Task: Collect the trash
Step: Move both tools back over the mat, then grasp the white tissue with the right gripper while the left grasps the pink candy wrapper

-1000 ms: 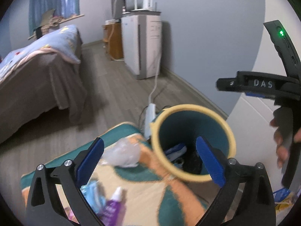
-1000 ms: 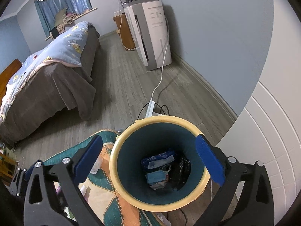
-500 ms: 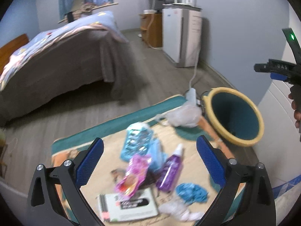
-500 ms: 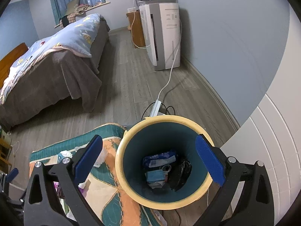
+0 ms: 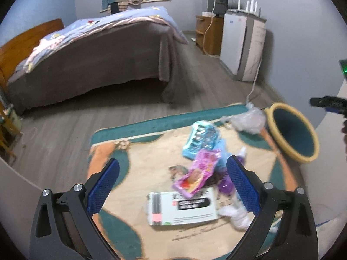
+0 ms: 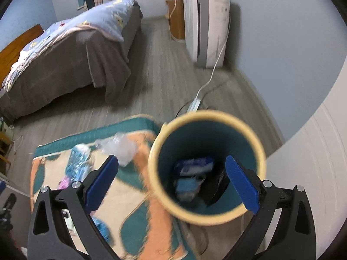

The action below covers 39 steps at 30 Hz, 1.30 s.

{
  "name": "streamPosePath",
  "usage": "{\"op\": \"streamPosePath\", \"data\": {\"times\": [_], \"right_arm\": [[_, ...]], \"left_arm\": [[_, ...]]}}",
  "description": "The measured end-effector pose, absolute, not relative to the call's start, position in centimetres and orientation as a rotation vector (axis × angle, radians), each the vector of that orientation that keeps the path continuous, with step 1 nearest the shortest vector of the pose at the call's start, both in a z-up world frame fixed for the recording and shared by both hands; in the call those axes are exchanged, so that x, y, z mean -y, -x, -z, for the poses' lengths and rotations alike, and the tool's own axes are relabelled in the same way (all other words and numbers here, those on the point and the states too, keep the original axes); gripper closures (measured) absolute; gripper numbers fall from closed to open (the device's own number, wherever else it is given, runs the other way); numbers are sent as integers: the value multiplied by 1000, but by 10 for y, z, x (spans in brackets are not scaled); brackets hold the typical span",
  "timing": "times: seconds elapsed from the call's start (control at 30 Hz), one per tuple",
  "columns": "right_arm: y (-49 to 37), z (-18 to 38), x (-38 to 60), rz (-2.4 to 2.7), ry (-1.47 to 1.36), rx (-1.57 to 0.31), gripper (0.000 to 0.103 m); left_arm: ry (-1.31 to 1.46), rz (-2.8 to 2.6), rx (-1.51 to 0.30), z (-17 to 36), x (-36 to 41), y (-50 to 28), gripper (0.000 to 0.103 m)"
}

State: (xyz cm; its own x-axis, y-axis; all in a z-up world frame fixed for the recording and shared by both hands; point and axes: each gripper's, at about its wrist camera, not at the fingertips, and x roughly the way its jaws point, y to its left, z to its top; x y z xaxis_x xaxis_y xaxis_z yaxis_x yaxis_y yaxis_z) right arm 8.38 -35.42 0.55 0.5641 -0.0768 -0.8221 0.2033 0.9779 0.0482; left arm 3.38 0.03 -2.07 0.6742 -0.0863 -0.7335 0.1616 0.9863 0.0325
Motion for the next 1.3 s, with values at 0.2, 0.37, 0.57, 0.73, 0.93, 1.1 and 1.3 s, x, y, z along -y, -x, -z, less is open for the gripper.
{"op": "streamPosePath", "data": {"times": [0.2,0.37,0.57,0.73,0.93,1.1,1.3], "right_arm": [[-58,-1,293,102,-95,-966,6],[-43,18,250,73,-41,-996,6],[-22,56,210,64,-43,-1039,6],[-8,80,180,32,35,-1066,6],[0,100,149,-125,50,-1146,17],[-1,132,139,-145,74,-1280,48],[-4,143,131,-146,142,-1332,77]], "left_arm": [[-58,114,-828,22,-19,-28,5],[-57,101,-802,14,-30,-20,5],[-18,78,-808,15,-49,-21,5],[30,19,-846,24,-68,-29,5],[164,-41,-892,33,-92,-37,5],[172,-38,-891,34,-91,-40,5],[104,-16,-898,37,-78,-43,5]]}}
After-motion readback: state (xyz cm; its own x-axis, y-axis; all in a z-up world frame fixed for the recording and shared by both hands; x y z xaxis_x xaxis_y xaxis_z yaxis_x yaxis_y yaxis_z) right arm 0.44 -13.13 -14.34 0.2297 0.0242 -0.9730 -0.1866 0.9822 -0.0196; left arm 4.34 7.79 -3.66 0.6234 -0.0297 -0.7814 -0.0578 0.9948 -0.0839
